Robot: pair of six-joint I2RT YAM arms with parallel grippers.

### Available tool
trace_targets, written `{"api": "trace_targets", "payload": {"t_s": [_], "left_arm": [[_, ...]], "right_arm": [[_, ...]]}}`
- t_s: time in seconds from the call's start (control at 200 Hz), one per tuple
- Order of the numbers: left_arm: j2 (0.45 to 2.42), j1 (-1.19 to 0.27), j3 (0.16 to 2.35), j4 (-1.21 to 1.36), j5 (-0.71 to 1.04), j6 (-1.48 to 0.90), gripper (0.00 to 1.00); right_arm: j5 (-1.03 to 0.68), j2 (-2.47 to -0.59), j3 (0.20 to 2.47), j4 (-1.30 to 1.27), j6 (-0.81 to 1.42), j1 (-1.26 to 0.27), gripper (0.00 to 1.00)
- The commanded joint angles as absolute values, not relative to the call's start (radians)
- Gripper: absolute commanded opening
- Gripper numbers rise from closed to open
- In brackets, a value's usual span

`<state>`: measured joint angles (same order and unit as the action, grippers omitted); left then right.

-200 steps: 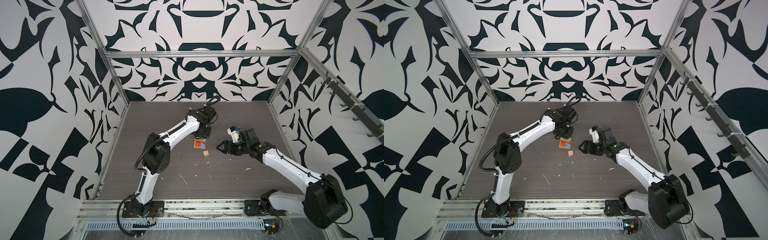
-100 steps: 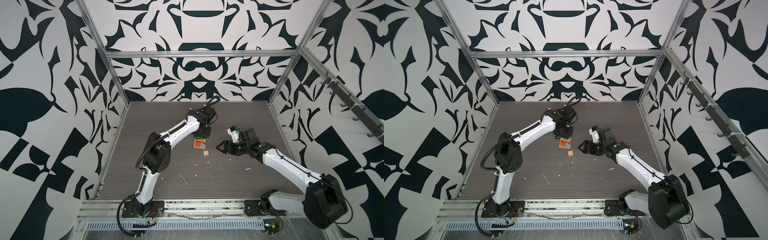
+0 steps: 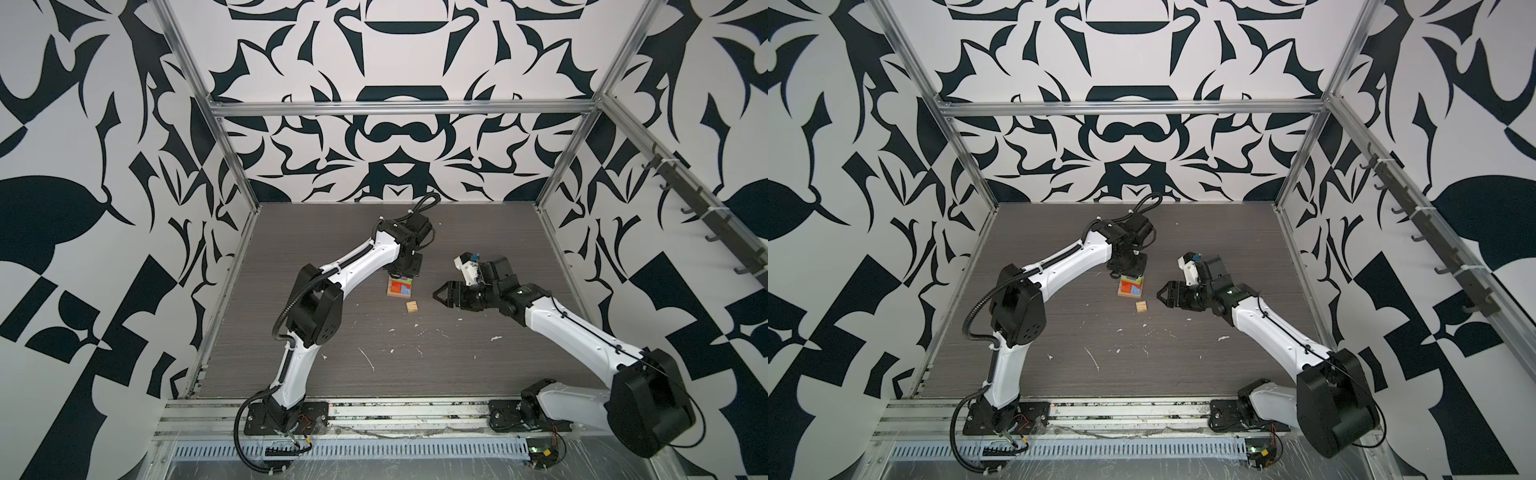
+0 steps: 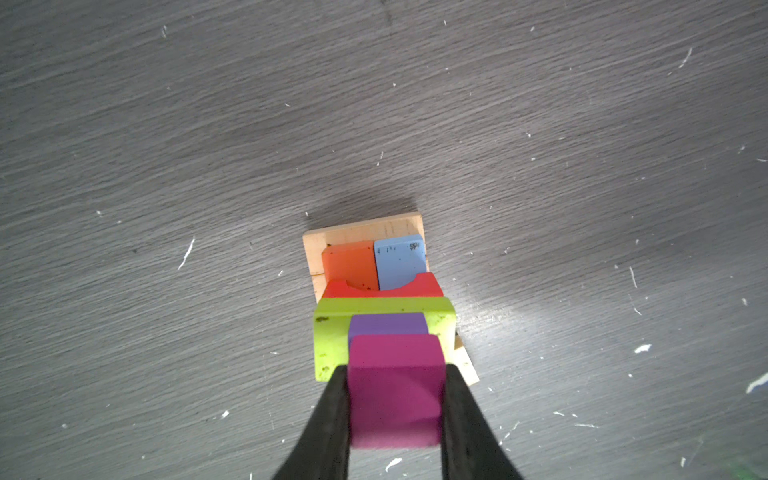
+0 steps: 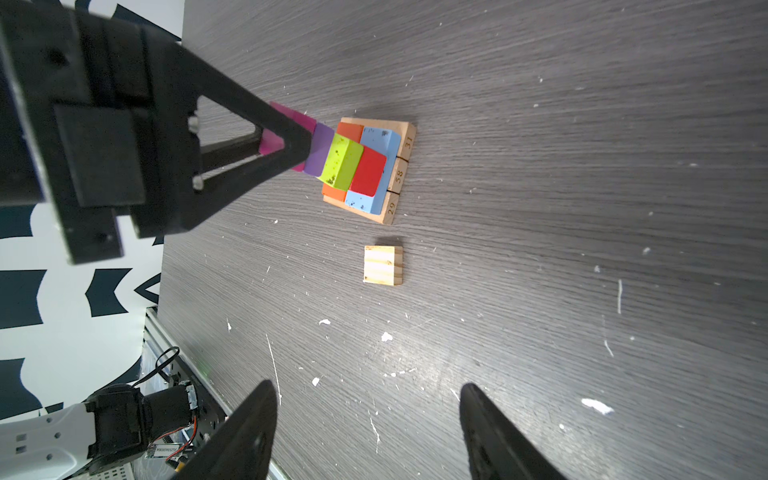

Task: Build the wood block tower
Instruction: 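Lower the magenta cube onto the purple cube and open the left gripper, then raise the left gripper off the stack and move toward the plain wooden cube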

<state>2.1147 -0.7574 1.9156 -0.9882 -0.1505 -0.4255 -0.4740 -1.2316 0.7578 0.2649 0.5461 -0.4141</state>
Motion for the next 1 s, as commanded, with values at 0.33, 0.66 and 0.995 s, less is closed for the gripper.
{"api": "trace_targets", "payload": {"t_s": [0.33,0.66,0.995], "left_arm": [[2.143,-0.75,1.915,-1.02,-0.14,-0.425,0.37],[2.141,-0.75,1.915,-1.019,-0.145,-0.425,0.51],[2.125,-0.75,1.922,-1.017,-0.144,-0.425,0.65]], "right_arm": [[-0.46,-1.231,0.767,0.264,0.53,-0.419,0.74],[-0.46,-1.226,0.764,0.264,0.529,-0.419,0.74],[-0.454,-1.218,0.761,0.268,0.526,-0.418,0.74]]}}
